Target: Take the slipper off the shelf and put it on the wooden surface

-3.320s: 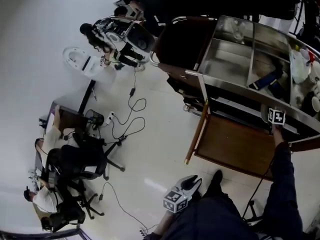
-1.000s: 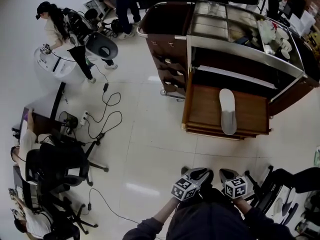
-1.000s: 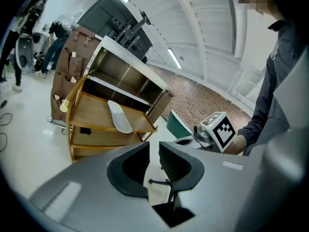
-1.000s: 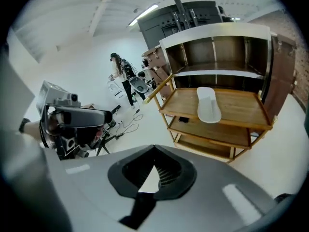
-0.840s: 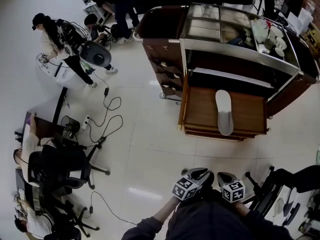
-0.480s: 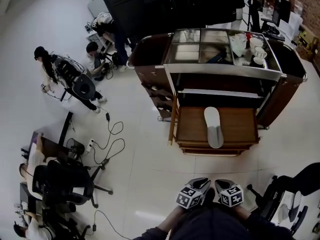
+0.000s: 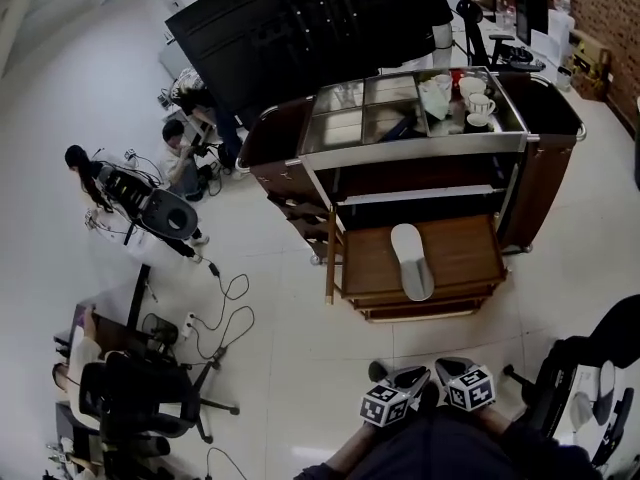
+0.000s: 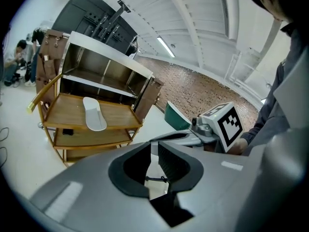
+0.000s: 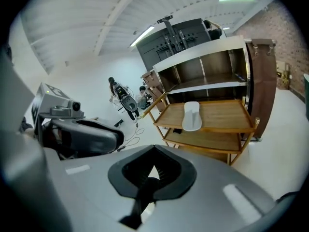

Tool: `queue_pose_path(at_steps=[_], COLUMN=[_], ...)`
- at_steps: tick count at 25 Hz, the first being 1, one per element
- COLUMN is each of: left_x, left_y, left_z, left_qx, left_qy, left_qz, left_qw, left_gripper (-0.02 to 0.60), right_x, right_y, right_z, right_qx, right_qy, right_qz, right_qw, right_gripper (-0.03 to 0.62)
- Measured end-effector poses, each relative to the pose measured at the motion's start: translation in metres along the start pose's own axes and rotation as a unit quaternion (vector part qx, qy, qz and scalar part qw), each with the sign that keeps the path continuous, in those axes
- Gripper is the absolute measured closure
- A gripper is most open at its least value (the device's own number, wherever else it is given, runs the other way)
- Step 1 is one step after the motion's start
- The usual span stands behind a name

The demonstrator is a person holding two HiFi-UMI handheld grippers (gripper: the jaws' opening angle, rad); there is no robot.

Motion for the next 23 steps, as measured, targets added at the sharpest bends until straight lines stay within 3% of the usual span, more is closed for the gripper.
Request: queue_pose_path(at_steps=[10, 23], left_x=[-0.014, -0.036], left_y=[-0.006, -0.013], left_z=[-0.008, -0.007], left_qx=[0.012, 0.025], left_qy=[0.001, -0.030], left_qz=[-0.011, -0.033], left_qw=[0.9999, 0.9987], left_gripper=[0.515, 0.515], right_x=[-0.001, -0.003], right_y=[0.017, 0.028], right_z=[-0.010, -0.013], right_qx=[-0.005, -0.017], right_qy=[0.006, 0.000], right_qz=[0.006, 0.008], right_qw=[1.000, 1.000], right_gripper=[0.594, 0.594])
Point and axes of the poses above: the fingertips, and each gripper's own axes: y backward along the fingers, x to its left, z out of its top, the point moved 1 cm from there along y, backward along the fingers, and after that the axes turned 15 degrees about -y, right-handed, at the moved point
